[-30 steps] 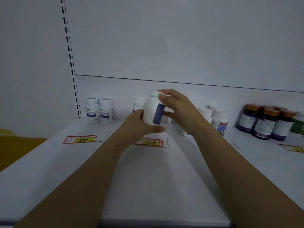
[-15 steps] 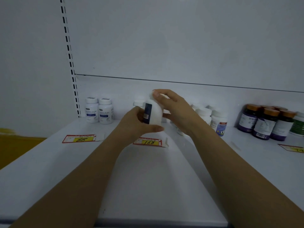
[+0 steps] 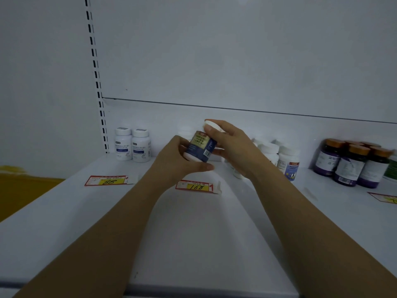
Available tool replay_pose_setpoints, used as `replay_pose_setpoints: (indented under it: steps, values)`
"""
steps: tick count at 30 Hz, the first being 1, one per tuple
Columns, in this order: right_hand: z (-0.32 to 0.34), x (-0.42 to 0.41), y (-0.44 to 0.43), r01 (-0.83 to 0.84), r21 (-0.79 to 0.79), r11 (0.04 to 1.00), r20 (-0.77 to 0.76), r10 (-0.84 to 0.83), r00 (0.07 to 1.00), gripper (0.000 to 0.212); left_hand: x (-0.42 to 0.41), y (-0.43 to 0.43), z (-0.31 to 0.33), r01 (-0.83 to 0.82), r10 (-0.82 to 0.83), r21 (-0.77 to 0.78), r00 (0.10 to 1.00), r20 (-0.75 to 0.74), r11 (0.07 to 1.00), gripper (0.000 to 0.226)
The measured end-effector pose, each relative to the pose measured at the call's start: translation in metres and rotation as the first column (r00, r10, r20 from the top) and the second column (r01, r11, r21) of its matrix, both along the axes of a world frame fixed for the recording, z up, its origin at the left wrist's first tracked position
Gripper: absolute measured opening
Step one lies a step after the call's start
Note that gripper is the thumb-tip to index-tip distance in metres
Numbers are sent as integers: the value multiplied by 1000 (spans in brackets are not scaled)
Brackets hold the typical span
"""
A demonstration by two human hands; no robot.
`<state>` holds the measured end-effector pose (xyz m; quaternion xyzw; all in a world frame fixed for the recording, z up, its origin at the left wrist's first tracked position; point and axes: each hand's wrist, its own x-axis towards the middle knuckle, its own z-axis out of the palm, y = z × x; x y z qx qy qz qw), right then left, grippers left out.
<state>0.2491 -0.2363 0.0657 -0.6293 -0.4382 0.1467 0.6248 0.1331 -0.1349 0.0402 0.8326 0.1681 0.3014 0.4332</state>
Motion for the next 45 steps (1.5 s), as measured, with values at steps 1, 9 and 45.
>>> replay_pose_setpoints:
  steps: [1,9,45]
  values:
    - [0,2,0,14,13,1000,-23,-13,1000,34,0,0,0,23,-23,-14,1000,-12,1000,52]
    - [-1,5,-2,-57,-57,997,-86,52,995,30,-1,5,-5,122,-124,-38,991,-55,992,32]
    - [5,-5,-11,-138,-399,906,-502,-89,860,39,-19,8,15,143,-374,-671,902,-214,727,72]
